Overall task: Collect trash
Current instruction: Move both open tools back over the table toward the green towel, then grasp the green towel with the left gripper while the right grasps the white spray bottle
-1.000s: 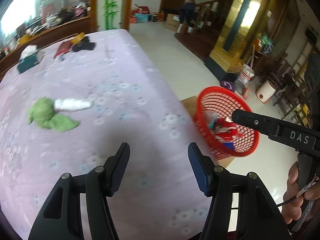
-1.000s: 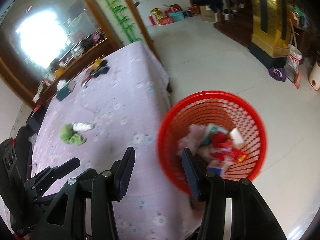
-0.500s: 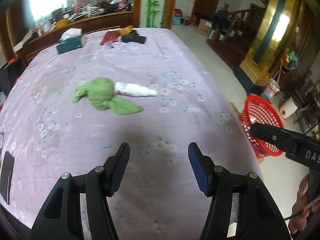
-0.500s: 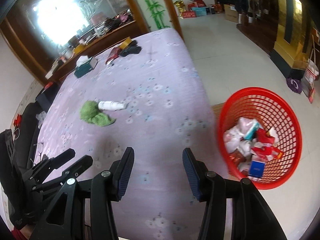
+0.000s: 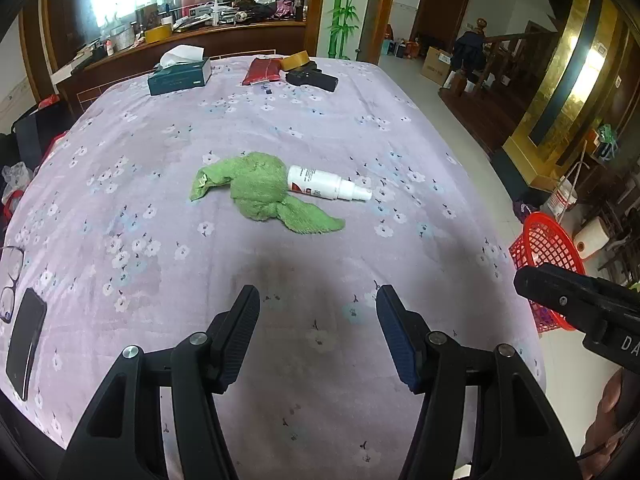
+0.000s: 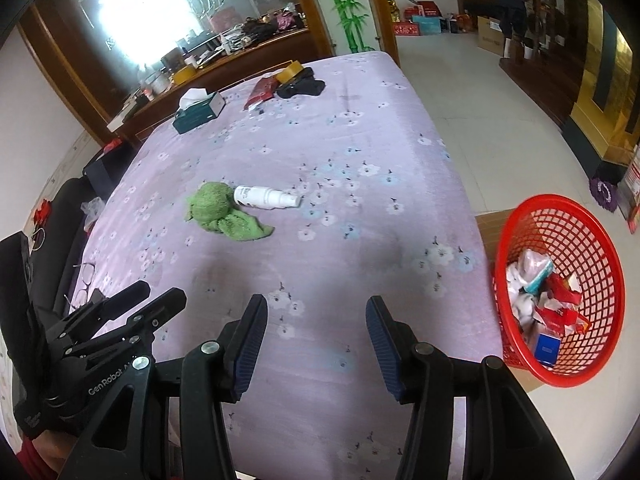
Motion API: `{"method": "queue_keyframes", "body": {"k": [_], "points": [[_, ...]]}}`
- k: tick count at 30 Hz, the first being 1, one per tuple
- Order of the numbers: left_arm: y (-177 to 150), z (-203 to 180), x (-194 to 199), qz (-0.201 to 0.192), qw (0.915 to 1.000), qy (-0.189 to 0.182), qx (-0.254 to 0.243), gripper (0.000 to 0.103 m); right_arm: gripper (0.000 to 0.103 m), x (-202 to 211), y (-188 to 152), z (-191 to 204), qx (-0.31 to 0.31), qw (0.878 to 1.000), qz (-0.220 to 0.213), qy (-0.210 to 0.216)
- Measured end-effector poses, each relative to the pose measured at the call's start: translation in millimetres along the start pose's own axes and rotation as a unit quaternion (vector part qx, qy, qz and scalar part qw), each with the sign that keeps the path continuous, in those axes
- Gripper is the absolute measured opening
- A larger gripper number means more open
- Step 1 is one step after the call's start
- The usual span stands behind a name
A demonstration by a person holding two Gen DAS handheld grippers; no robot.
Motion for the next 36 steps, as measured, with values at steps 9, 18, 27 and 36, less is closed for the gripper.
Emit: {"method": "queue_keyframes", "body": {"k": [9,18,27,36], "points": [[11,1,-4,-0.003,1.0000,0.001,-0.002,0.059,0.056,-2,9,4,0.005,1.000,-0.004,0.002],[22,1,-12,0.001,1.0000,0.003,-0.002,0.060,0.056,-3,18,0,0.002,1.000,-0.009,0.003],[49,49,-50,0.031,0.9964,0.011,0.078,0.065,0.056,3,20,-10,0.003,1.000,-0.013,-0.003],[72,70,-102,0.059,0.9904,0.015,0.124,0.065,0.058,12,12,-31,-0.013,1.000,-0.014,-0.019]]}}
Point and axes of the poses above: each gripper's, at about its wrist camera, not at the fingertips, and x roughly against the way its jaws point, z to its left, y to its top, the point moved 2 cm from there along -x, roughly the way its jaws point, and after that the axes turned 1 degree about z, right-handed, at the moved point
